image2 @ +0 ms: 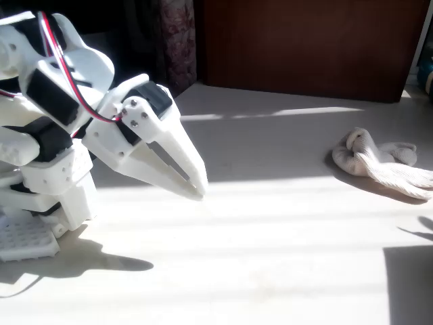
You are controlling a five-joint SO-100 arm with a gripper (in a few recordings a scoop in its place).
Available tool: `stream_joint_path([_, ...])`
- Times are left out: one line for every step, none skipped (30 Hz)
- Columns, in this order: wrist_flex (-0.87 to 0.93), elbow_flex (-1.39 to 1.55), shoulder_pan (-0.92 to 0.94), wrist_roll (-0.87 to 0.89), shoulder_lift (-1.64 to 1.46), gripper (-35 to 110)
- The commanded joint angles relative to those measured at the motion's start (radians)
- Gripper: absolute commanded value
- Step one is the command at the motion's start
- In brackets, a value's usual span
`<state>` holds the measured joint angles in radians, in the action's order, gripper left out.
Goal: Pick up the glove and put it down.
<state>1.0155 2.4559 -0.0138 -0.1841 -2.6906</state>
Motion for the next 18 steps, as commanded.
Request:
stream_joint_path([-0.011,-0.356,-0.046,-0.006,0.259,1])
stream_joint_path([-0.006,-0.436,-0.064,-0.006,0.321,1])
stream_joint_path([-0.003,-0.505,-0.084,-0.005,0.385,1])
stream_joint_path([-0.003,-0.566,-0.112,-0.002,0.443,1])
stream_joint_path([-0.003,-0.62,-0.141,0.003,0.497,1])
stream_joint_path([-0.003,-0.672,-0.17,0.006,0.546,1])
stream_joint_path([-0.003,-0.719,-0.198,0.006,0.592,1])
stream_joint_path([-0.003,-0.761,-0.227,0.006,0.638,1])
stream_joint_path([-0.003,-0.799,-0.256,0.008,0.681,1])
stream_joint_path([-0.003,-0.834,-0.285,0.008,0.724,1])
stream_joint_path([-0.005,-0.867,-0.308,0.008,0.767,1])
stream_joint_path([-0.012,-0.893,-0.327,0.008,0.808,1])
stream_joint_path([-0.015,-0.92,-0.344,0.008,0.851,1])
stream_joint_path([-0.015,-0.946,-0.357,0.008,0.896,1])
stream_joint_path([-0.015,-0.977,-0.371,0.008,0.942,1])
stream_joint_path([-0.017,-1.005,-0.382,0.008,0.991,1])
stream_joint_path([-0.017,-1.032,-0.393,0.008,1.04,1])
stream_joint_path([-0.017,-1.063,-0.405,0.008,1.088,1])
